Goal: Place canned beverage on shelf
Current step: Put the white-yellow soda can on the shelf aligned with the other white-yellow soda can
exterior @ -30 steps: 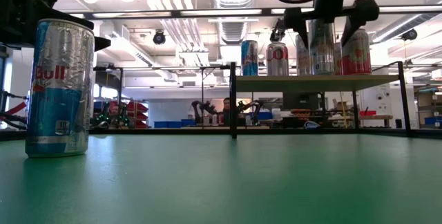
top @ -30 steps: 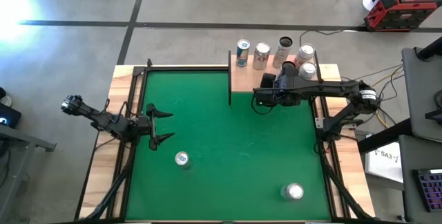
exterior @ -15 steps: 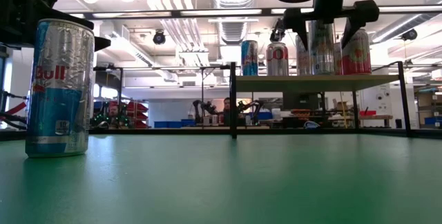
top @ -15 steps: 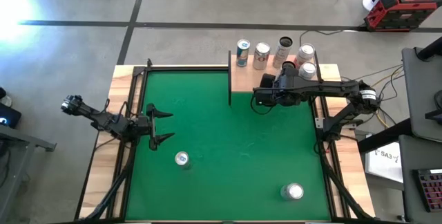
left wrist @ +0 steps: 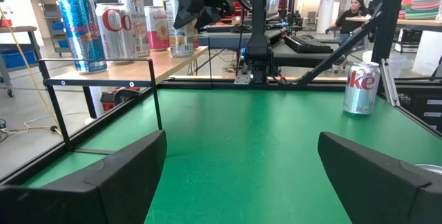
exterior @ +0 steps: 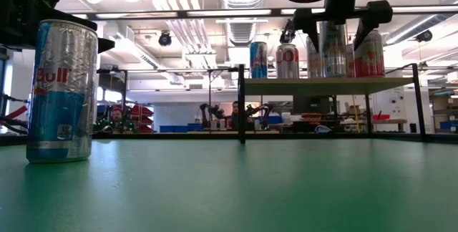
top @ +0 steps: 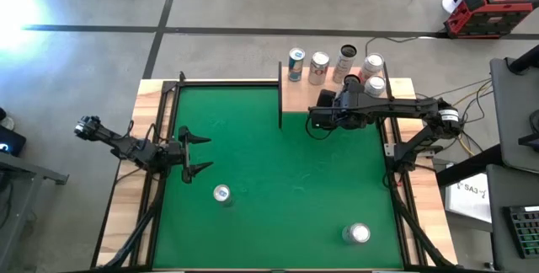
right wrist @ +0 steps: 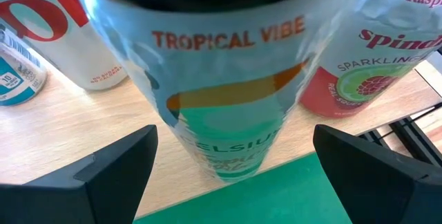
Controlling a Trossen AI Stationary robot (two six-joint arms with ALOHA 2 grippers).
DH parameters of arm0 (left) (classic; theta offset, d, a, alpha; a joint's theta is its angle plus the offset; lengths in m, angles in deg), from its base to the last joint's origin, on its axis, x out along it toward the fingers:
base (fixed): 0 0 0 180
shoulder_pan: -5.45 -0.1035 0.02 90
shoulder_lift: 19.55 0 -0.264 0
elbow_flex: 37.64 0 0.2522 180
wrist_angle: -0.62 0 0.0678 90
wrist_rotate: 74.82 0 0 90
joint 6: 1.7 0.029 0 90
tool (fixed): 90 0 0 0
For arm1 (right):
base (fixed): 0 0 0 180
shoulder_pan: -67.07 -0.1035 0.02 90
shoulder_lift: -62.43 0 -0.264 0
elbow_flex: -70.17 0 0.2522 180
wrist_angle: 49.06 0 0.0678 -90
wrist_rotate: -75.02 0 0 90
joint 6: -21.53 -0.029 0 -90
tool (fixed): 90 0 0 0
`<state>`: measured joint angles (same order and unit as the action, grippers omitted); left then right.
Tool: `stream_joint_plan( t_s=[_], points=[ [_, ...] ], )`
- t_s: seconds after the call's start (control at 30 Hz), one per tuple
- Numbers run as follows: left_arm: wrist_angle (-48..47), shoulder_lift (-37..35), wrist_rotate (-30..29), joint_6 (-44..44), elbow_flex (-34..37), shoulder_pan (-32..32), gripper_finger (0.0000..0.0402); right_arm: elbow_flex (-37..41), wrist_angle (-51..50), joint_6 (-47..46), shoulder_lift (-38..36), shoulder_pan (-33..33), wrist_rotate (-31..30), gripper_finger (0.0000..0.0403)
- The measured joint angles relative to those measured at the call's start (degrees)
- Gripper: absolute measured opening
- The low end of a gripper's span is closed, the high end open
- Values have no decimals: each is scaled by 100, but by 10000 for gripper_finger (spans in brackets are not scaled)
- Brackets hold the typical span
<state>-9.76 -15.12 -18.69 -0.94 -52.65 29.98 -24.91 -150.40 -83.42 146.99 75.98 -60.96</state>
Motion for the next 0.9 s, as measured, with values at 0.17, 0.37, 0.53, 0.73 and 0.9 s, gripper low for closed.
stream_joint_plan(
  t_s=[0.17, 0.37, 0.53, 0.73, 0.9],
  points=[
    [1, 0, 0, 0, 0, 0, 361, 0, 0, 17, 0, 0, -2, 379],
    [-1, 0, -1, 0, 0, 0, 361, 0, 2, 318, 0, 0, 0, 370],
    [-1, 0, -2, 0, 0, 0, 361, -1, 60, 386, 0, -2, 81, 360],
    [-1, 0, -2, 0, 0, 0, 361, 0, 91, 367, 0, -2, 396, 359],
    [0, 0, -1, 0, 0, 0, 361, 0, 85, 295, 0, 0, 409, 358]
  ],
)
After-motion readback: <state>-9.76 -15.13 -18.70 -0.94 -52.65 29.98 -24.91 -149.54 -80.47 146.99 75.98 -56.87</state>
